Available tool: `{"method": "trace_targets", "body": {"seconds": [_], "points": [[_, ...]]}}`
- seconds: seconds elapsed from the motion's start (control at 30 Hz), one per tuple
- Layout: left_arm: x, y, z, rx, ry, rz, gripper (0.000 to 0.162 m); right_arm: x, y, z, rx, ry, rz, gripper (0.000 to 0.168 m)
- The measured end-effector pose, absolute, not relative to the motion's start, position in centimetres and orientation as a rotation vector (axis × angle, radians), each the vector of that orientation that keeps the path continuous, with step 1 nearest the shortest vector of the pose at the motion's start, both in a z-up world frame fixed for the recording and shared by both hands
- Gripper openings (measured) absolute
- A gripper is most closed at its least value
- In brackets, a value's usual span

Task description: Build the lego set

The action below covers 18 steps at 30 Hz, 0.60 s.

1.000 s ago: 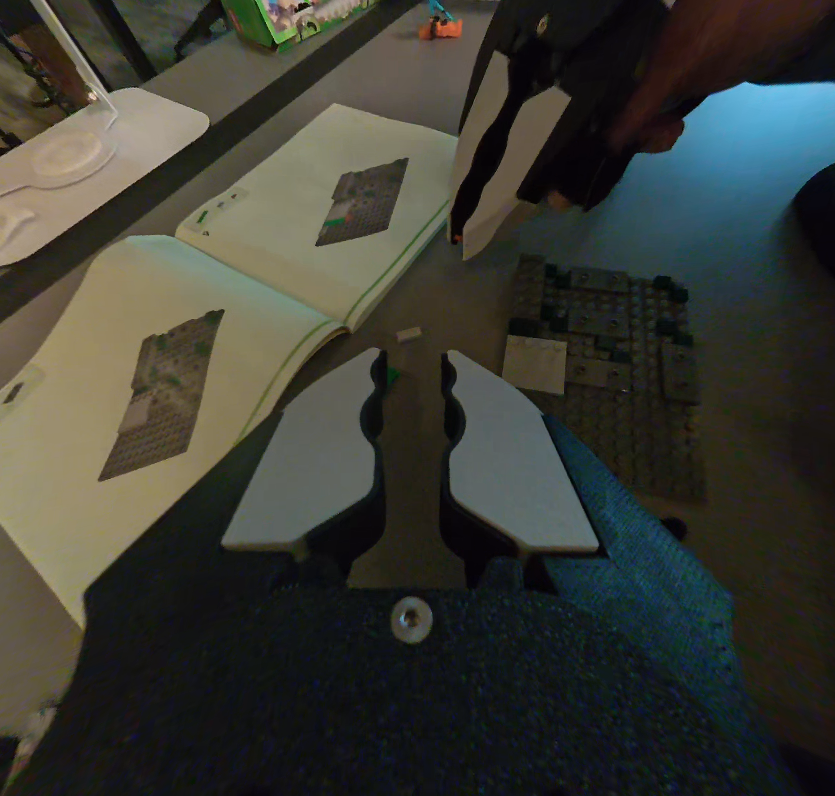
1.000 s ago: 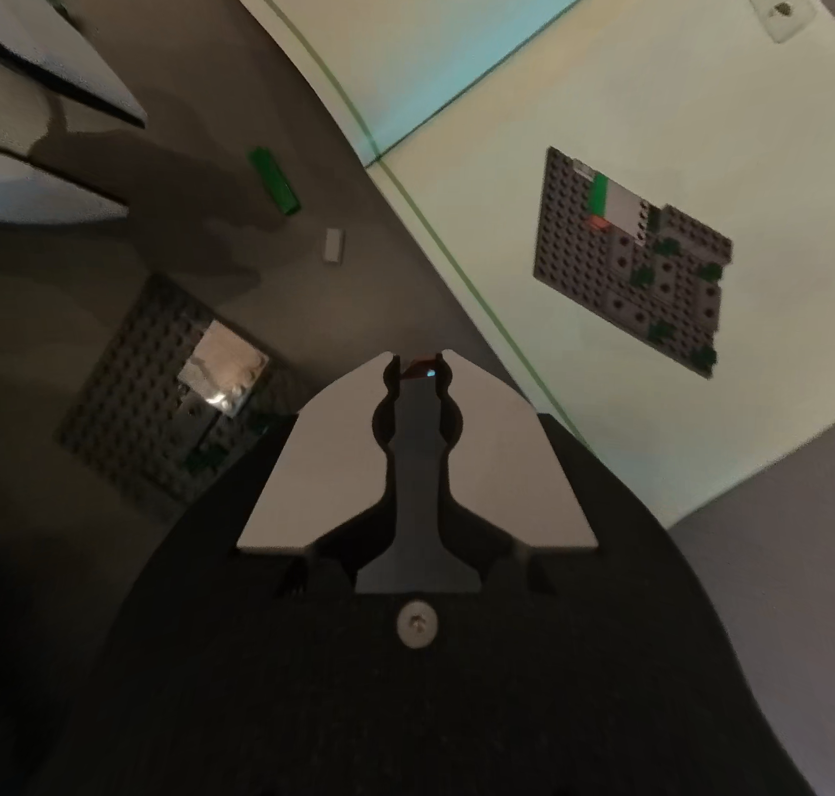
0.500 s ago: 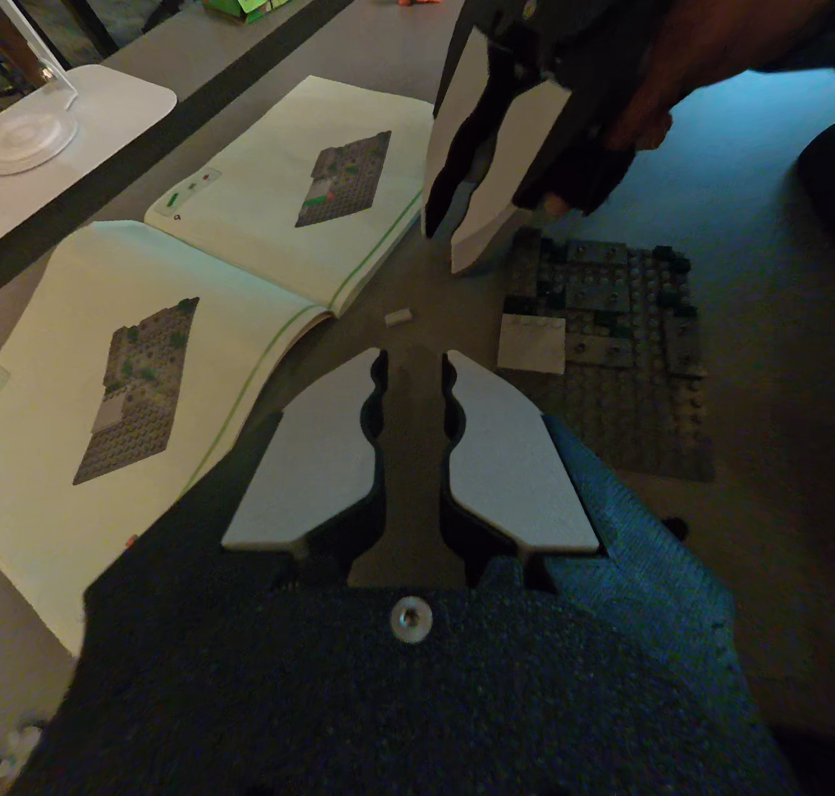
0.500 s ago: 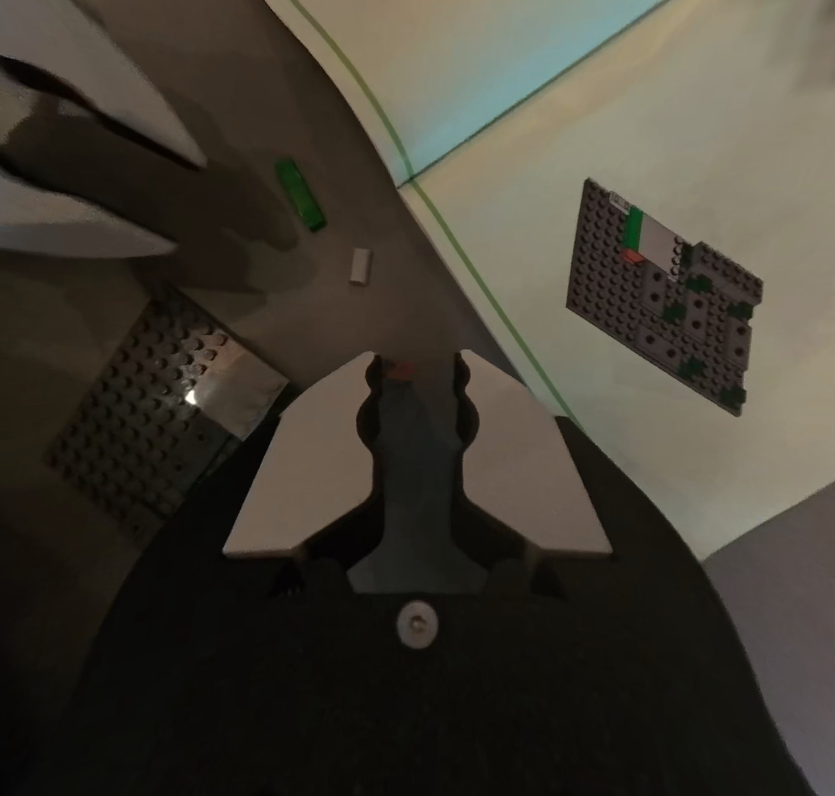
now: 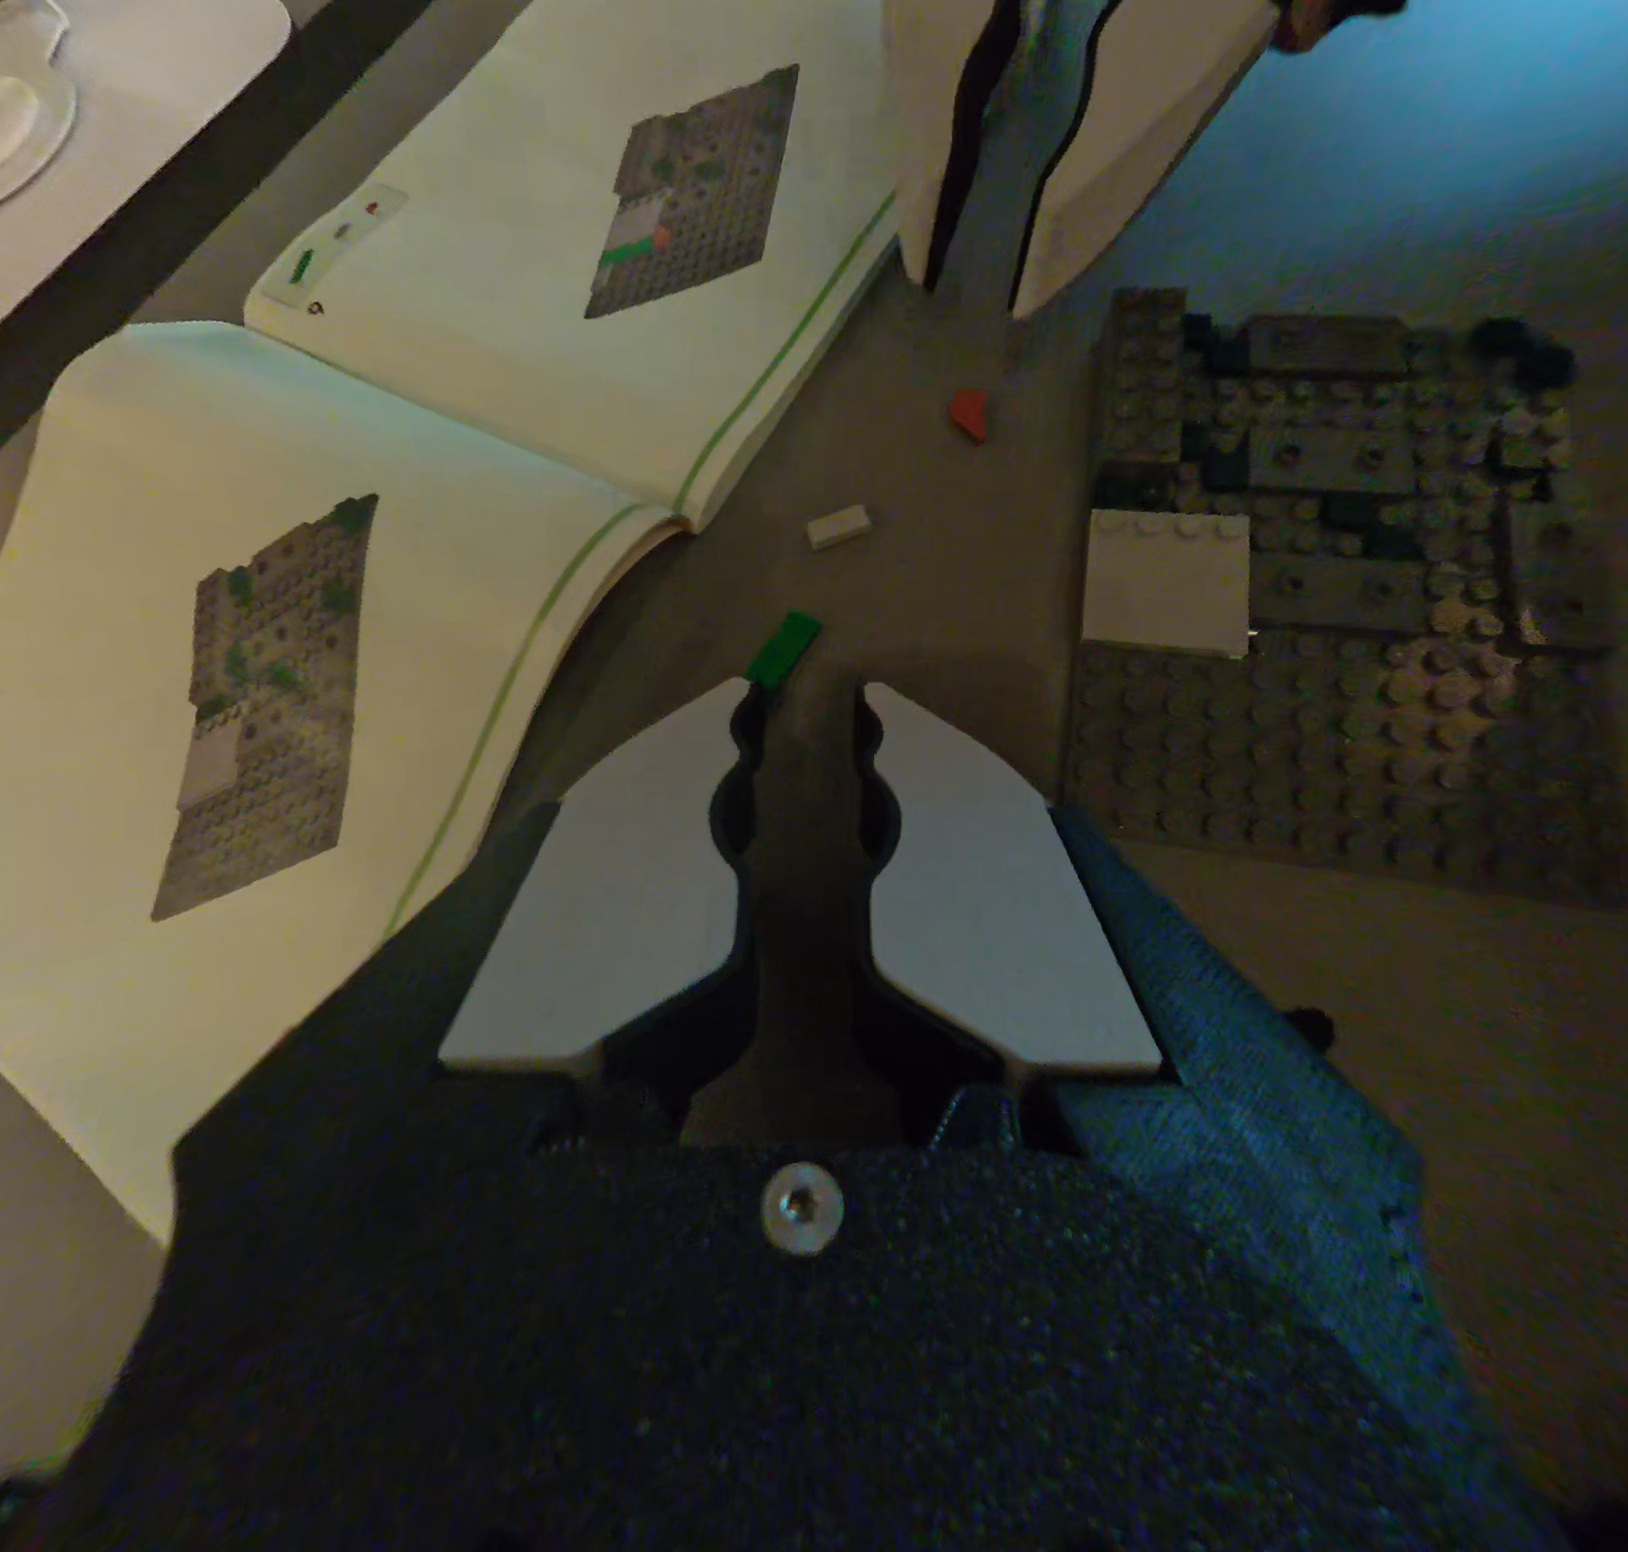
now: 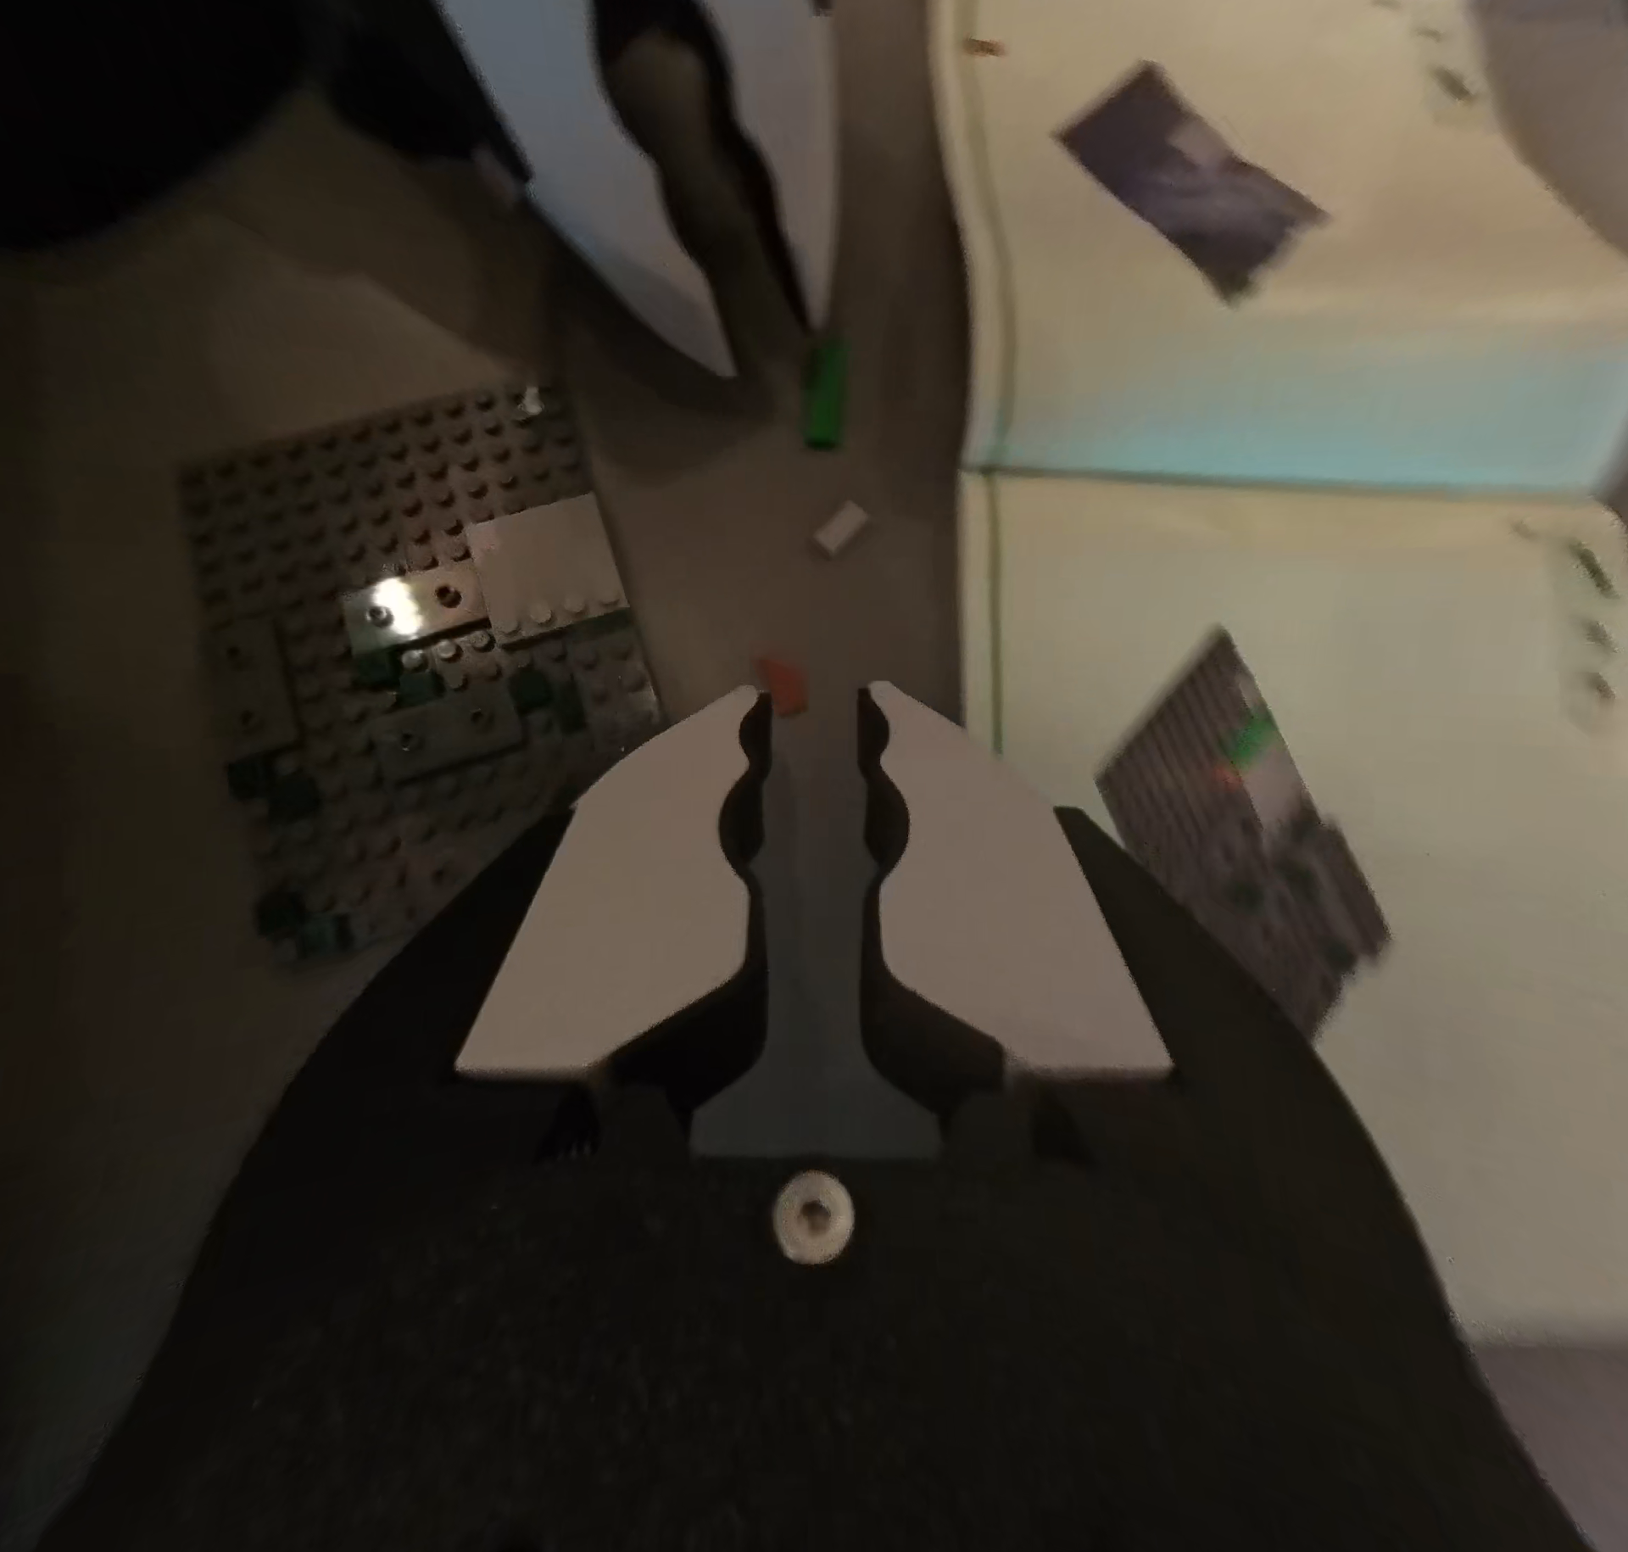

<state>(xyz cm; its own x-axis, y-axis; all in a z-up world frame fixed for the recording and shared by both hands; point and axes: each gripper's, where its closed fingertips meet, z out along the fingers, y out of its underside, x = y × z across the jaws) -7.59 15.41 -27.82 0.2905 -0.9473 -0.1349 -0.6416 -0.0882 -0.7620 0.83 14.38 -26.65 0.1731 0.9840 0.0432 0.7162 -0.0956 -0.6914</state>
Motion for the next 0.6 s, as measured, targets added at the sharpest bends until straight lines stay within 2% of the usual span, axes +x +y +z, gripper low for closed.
{"method": "trace_targets", "body": {"seconds": [0.17,0.27,0.6], "points": [[-8.4,15.6,-28.1,-1.807,1.476,-0.466,0.019,0.0,14.0,-28.4,-1.848,-1.802,0.629,0.017],[-8.6,15.8,-28.3,-1.802,1.525,-0.472,0.023,0.2,14.0,-28.7,-1.828,-1.862,0.640,0.008],[-7.2,16.6,-28.7,-1.768,1.733,-0.607,0.023,1.9,14.4,-28.7,-1.740,-2.050,0.666,0.007]]}}
